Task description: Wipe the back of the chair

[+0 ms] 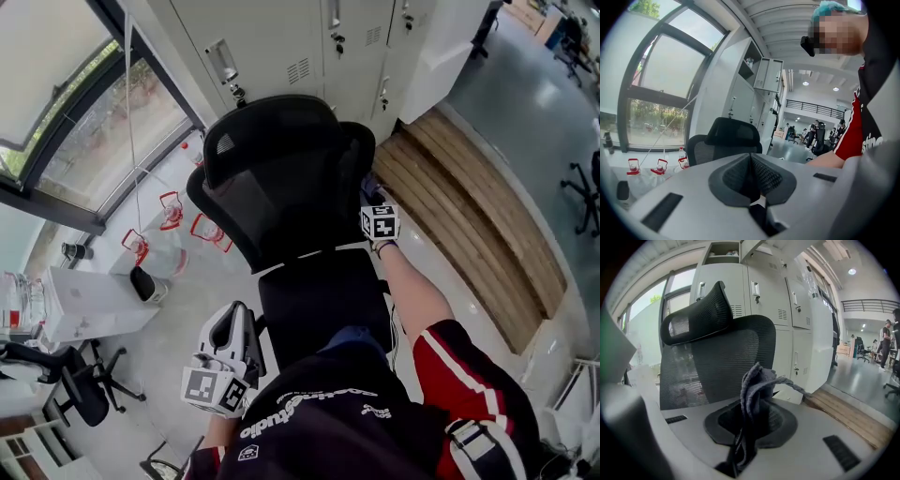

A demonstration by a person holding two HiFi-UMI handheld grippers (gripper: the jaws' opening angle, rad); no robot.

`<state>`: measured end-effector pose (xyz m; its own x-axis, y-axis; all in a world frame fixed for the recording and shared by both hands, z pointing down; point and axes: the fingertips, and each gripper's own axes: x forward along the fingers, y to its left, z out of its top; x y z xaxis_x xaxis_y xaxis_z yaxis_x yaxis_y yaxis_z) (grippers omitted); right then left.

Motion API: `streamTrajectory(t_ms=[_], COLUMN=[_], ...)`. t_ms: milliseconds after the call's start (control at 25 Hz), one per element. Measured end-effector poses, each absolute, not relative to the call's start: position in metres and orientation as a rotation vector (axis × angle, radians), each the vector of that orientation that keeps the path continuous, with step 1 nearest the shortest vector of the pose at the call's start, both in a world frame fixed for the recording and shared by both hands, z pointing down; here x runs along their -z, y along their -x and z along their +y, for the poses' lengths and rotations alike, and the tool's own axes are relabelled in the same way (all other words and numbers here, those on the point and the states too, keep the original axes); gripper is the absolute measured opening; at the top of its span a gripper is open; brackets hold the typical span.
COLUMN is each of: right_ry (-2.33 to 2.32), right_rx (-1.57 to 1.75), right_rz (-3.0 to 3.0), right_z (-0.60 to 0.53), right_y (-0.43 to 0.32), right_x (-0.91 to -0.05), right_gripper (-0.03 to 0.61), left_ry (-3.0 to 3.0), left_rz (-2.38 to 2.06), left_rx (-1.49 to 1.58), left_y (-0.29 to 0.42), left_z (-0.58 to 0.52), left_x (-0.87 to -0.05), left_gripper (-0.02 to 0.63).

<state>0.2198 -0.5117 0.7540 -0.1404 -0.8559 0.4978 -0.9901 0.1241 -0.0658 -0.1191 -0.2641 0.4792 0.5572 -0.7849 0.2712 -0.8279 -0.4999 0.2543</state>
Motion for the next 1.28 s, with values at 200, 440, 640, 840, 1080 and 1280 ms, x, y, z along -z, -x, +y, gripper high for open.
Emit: streamTrajectory(t_ms=[200, 440, 640, 840, 1080, 1280], right_ry=[-1.821, -1.759, -1.707, -1.615, -1.511, -1.405], right_rx=[-0.556, -0.537, -0.53, -0.518, -0.504, -0.487], right_rz=[-2.058, -2.109, -2.157, -2.218, -2.289, -2.354], right_z=[-0.516, -0.519, -0.52, -0.521, -0.524, -0.522], right_y=[-0.204, -0.165, -0.127, -0.079, -0.018, 0.037], right_x=[-0.752, -0.748, -0.745, -0.746, -0.744, -0.746], right_gripper=[0.058, 0.058, 0.06, 0.06, 0.06, 0.06], left_ry=[-2.422, -2.404, -2.366, -2.333, -2.288, -2.235], left_rz=[-1.359, -1.403, -1.452, -1.502, -1.56, -1.614], left_rx=[-0.141, -0.114, -0.095, -0.061, -0.037, -0.027], left_y=[0.13, 0.143, 0.159, 0.176, 0.199, 0.219], left_z=[-0.262, -0.255, -0.243, -0.236, -0.23, -0.225], left_x=[-0.475, -0.469, -0.47, -0.466, -0.467, -0.471], left_gripper=[0.027, 0.027, 0.028, 0.026, 0.028, 0.028])
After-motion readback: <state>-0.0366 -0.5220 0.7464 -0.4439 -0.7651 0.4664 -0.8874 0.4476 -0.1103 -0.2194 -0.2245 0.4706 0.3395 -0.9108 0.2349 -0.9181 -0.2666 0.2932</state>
